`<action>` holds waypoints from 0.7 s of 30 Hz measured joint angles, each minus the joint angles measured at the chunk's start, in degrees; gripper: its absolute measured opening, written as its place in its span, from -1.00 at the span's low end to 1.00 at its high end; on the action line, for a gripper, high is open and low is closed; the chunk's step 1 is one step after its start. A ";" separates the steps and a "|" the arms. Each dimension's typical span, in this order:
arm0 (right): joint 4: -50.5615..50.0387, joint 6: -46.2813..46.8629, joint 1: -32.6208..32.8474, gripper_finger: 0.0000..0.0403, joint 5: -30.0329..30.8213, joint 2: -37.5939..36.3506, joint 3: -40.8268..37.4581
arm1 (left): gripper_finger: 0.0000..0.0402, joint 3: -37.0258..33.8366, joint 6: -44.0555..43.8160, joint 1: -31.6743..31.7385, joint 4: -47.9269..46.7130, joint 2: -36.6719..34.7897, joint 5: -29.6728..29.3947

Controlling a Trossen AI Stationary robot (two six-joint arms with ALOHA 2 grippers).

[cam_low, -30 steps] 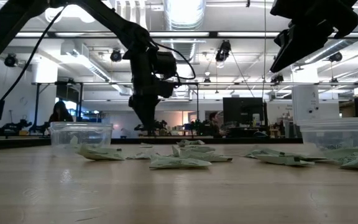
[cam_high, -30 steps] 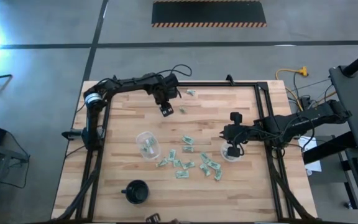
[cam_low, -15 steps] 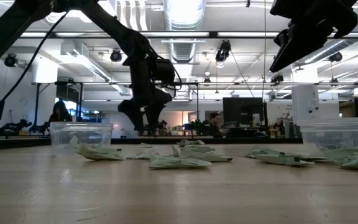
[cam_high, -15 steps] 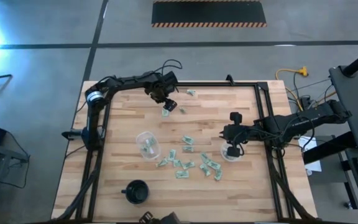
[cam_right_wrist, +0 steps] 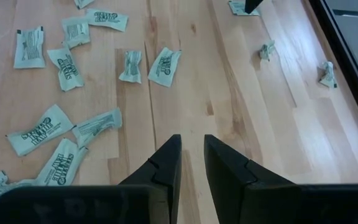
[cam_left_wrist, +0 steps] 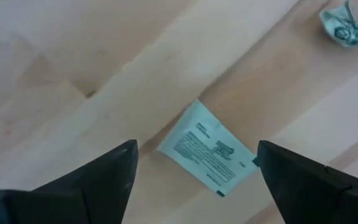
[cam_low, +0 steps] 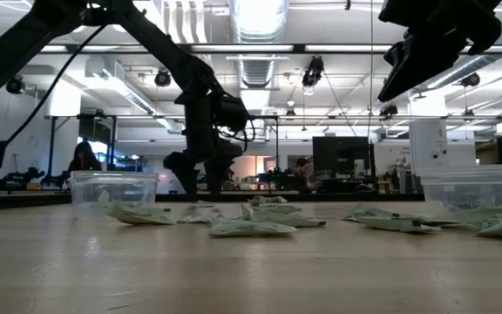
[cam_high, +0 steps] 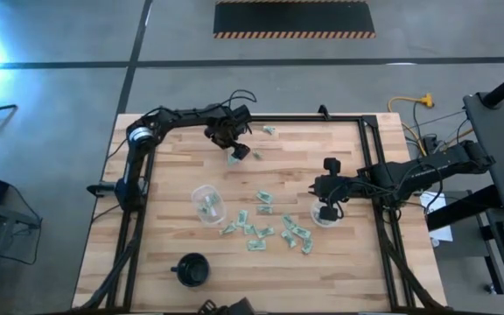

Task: Pick and place Stevia / Truvia into bins
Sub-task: Put the stevia packet into the oval transparent container

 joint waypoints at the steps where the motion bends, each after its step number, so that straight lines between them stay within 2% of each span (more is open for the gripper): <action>1: 0.00 0.00 -0.02 -0.71 0.01 0.00 0.00 | 0.56 0.00 0.26 0.02 -0.04 0.18 0.65; 17: 0.27 -0.02 -0.01 -0.71 0.01 -0.01 -0.42 | 0.55 -0.04 3.36 -0.84 -0.04 0.43 1.83; 21: 0.29 -0.02 -0.01 -0.71 0.01 -0.02 -0.42 | 0.46 -0.04 3.36 -0.98 -0.04 0.43 1.70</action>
